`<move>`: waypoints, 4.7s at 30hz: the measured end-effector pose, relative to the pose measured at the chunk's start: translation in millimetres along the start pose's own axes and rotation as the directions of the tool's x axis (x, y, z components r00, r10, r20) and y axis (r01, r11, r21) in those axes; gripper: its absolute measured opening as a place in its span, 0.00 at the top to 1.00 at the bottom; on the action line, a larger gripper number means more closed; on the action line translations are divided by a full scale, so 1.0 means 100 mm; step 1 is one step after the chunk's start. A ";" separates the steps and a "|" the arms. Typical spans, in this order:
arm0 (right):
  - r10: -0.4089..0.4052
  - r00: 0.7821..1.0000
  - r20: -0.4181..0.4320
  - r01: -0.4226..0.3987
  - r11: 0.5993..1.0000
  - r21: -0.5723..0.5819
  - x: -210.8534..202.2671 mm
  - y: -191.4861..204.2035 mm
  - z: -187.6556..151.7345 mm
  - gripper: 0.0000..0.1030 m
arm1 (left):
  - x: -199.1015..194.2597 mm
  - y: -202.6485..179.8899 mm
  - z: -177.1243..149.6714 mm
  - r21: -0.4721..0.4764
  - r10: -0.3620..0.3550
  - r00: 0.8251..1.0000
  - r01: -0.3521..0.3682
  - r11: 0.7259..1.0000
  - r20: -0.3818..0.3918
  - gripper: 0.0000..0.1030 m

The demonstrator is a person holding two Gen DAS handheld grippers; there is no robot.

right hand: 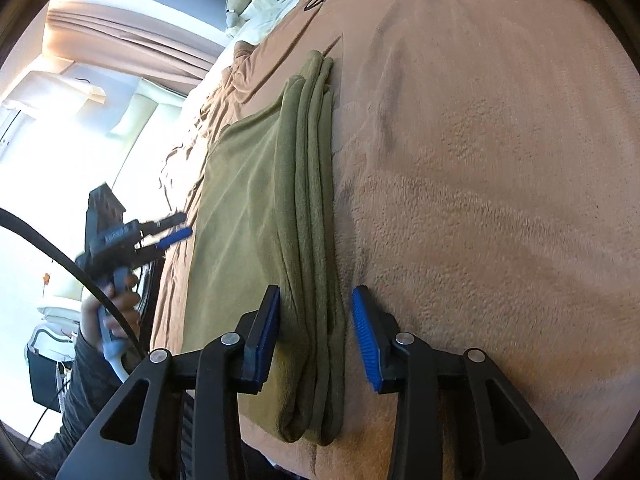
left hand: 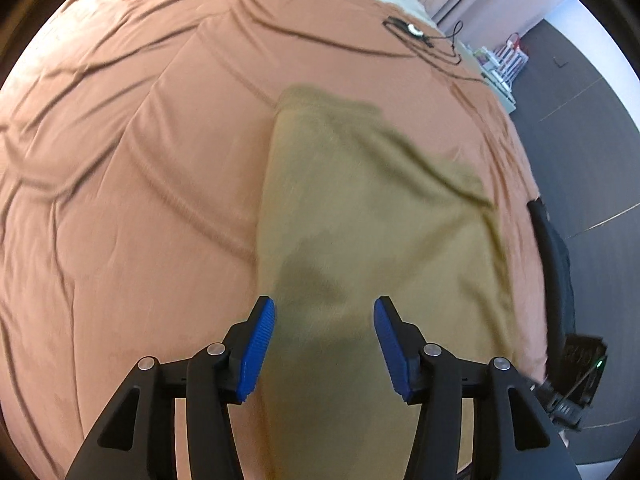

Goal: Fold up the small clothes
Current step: 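Move both open tools to the end of the folded shirt, then close both tools on the shirt's end, then open the left tool, then grasp the olive shirt's end with both tools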

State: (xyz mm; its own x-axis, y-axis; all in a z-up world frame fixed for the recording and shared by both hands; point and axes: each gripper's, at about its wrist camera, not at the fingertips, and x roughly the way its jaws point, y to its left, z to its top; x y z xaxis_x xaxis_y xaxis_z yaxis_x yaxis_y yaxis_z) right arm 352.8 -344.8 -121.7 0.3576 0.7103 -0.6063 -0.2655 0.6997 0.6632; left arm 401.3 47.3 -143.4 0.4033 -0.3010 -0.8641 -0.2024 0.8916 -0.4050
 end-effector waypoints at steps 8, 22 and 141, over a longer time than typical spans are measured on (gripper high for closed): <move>0.001 1.000 -0.005 -0.001 1.000 0.006 -0.08 -0.01 -0.11 0.66 | -0.11 0.14 -0.42 -0.039 -0.031 1.000 0.031 0.999 0.000 0.48; -0.056 0.997 -0.044 0.057 0.998 0.002 -0.04 0.23 -0.14 0.66 | -0.26 0.40 -1.11 -0.151 -0.143 0.990 0.143 0.978 0.009 0.48; 0.013 0.999 -0.032 -0.016 0.997 -0.079 1.26 0.24 1.27 0.84 | 0.34 0.46 1.00 -0.098 -0.214 0.976 0.217 0.971 0.034 0.91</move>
State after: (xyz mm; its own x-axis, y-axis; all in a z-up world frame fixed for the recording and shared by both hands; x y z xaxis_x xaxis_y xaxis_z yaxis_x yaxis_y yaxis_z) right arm 504.8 -248.6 -126.7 0.3253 0.7218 -0.6109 -0.3414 0.6921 0.6359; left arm 495.2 111.9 -161.6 0.4672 -0.4736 -0.7466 -0.1965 0.7677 -0.6100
